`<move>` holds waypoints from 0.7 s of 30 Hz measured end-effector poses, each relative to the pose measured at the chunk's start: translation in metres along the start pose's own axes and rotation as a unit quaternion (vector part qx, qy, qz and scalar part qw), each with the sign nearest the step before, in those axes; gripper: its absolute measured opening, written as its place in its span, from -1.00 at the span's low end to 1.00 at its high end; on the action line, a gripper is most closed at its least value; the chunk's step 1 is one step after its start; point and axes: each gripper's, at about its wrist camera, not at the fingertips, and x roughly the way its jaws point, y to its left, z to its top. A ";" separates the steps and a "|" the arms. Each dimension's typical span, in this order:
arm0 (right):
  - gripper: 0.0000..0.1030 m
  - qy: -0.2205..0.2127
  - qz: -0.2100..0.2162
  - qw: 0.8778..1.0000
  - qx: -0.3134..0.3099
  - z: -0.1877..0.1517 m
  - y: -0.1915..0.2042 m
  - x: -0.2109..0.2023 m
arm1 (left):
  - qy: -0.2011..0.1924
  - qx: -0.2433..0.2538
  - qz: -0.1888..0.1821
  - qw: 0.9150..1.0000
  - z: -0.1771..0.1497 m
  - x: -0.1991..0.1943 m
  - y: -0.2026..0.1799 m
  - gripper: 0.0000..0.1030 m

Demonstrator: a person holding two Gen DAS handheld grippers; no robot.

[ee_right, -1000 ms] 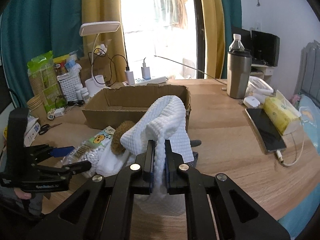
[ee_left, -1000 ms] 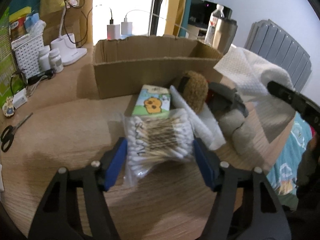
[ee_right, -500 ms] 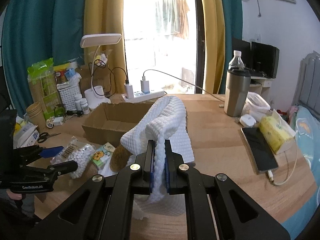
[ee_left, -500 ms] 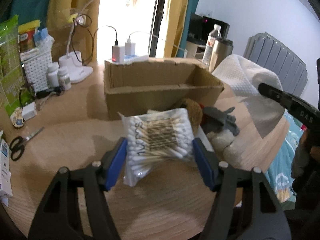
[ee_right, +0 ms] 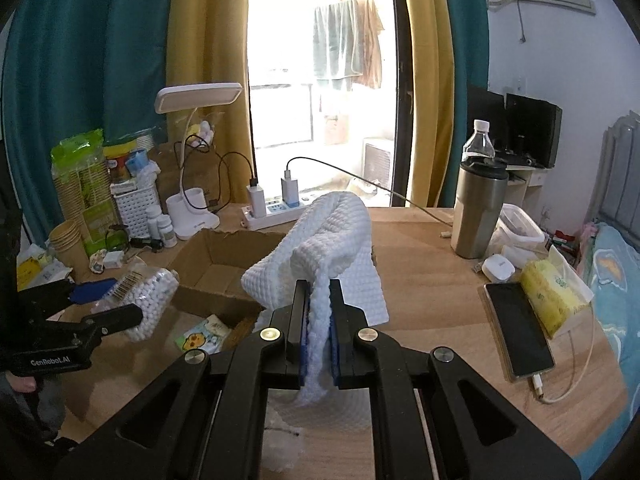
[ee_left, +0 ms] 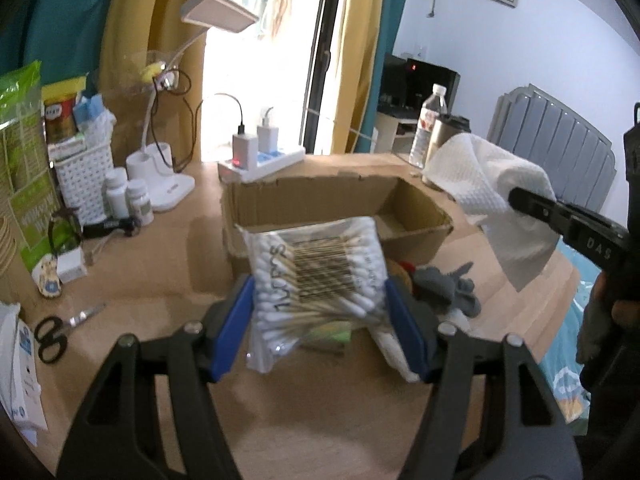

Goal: Organize soft objects
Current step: 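Carry the towel toward the box with the right gripper while the left gripper grasps the cotton swab bag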

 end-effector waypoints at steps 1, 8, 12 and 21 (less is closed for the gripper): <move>-0.82 0.000 -0.001 1.000 0.001 0.002 -0.001 0.002 | -0.003 0.001 0.002 1.000 0.003 0.001 0.001 0.30; -0.82 -0.001 -0.003 1.000 0.003 0.014 -0.008 0.014 | -0.005 0.000 0.008 1.000 0.019 0.012 0.008 0.31; -0.82 0.000 -0.002 1.000 0.005 0.020 -0.013 0.025 | -0.005 0.000 0.010 1.000 0.027 0.019 0.011 0.31; -0.82 0.005 0.010 1.000 0.010 0.032 -0.020 0.054 | -0.005 0.011 0.020 1.000 0.043 0.041 0.014 0.31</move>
